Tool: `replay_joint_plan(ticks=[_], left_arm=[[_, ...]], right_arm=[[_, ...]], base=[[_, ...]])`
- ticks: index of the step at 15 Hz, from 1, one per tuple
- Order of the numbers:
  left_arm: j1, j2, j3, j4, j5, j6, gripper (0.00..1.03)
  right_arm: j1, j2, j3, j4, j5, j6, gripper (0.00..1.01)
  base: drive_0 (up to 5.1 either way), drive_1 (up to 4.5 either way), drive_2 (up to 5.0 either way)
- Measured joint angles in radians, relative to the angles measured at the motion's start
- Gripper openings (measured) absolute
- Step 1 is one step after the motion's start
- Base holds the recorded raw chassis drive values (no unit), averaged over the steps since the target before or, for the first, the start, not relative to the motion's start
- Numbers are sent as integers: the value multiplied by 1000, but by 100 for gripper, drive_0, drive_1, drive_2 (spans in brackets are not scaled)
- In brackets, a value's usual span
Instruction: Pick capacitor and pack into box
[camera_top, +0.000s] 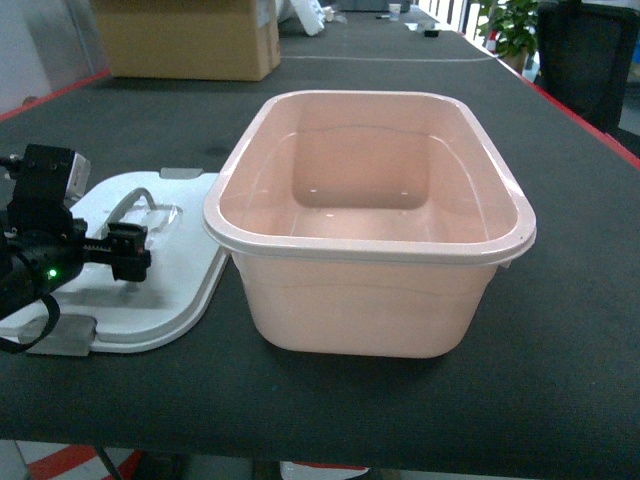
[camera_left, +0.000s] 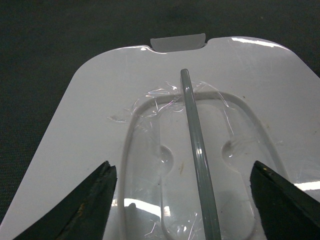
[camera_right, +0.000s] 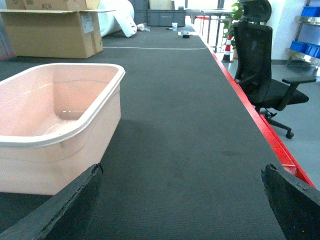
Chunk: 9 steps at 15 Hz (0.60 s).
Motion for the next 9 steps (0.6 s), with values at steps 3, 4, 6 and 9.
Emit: replay_joint_plan(ticks=[3,4,6,9], left_arm=[[11,1,-27,33,16,6,45],[13,1,-32,44,22,6,34],[15,-2,-40,50,29,3,9],[19,-30,-62,55,23,-16,2]], right_arm=[[0,0,0,0,0,0,98],[0,0,0,0,0,0,98],[0,0,0,0,0,0,98],[0,0,0,0,0,0,98]], base=[[0,0,0],[0,0,0],[0,0,0],[0,0,0]])
